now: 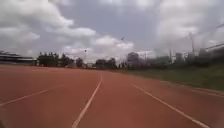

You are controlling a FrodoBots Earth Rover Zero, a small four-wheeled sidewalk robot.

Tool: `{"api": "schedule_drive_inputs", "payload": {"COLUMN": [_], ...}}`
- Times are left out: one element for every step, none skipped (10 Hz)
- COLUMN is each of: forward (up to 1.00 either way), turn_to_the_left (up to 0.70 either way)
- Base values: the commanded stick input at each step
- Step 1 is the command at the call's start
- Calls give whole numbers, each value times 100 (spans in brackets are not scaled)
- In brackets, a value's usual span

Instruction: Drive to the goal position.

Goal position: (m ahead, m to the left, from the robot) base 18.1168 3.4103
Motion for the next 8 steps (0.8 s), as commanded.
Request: {"api": "schedule_drive_inputs", "payload": {"forward": [70,70,70,70,70,70,70,70], "turn_to_the_left": [0,0,0,0,0,0,0,0]}}
